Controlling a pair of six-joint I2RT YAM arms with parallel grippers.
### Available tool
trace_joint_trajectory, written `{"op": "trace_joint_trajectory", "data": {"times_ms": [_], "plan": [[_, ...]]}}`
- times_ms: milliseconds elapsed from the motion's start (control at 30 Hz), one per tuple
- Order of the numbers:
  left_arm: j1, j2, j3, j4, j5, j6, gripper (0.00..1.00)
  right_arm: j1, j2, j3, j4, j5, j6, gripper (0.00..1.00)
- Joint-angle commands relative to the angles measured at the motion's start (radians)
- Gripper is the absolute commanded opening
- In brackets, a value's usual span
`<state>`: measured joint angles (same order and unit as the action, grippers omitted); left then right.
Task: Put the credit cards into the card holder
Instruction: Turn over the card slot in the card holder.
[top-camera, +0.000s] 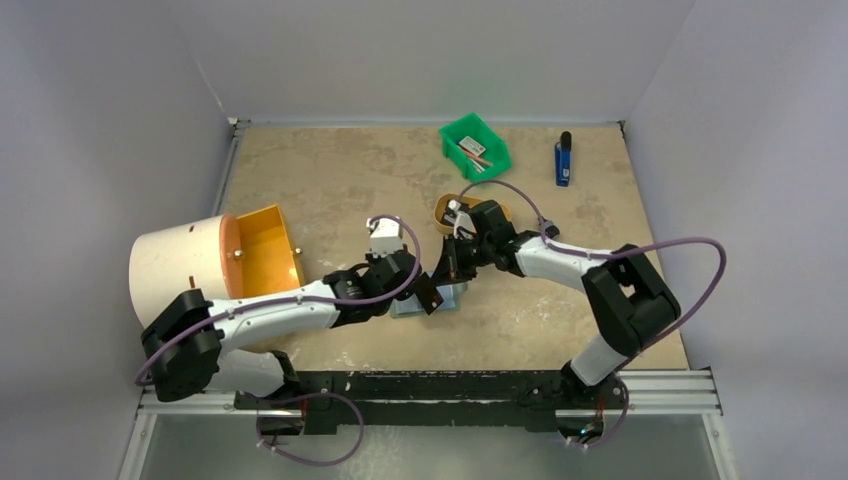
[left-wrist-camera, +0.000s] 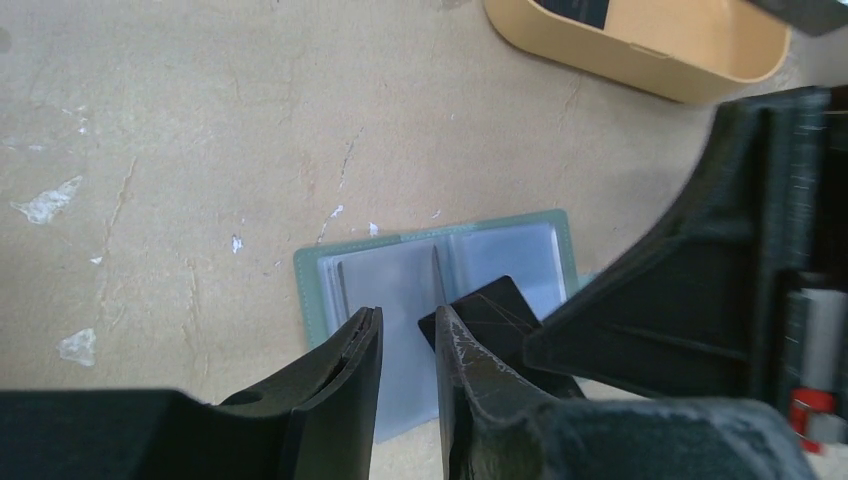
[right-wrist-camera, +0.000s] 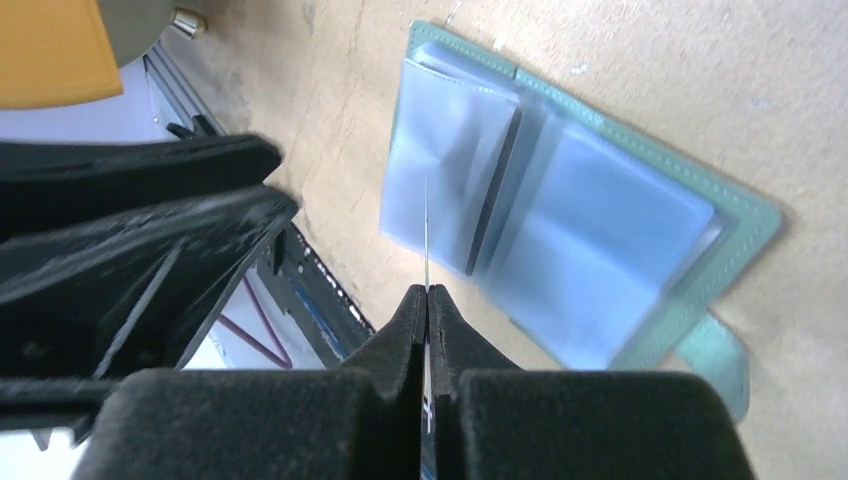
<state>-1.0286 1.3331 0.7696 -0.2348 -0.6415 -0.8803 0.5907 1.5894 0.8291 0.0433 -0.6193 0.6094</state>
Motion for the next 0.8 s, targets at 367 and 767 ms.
{"op": "trace_joint_trajectory", "data": {"times_ms": [367, 767], "plan": [[0.017, 0.058, -0.063, 0.155, 0.029, 0.015, 0.13, 0.027, 0.071, 0.078, -0.003, 0.057, 0.043, 0.0], [0.042, 0.126, -0.083, 0.144, 0.008, -0.009, 0.0, -0.012, -0.037, -0.004, -0.052, 0.141, 0.072, 0.0]]}}
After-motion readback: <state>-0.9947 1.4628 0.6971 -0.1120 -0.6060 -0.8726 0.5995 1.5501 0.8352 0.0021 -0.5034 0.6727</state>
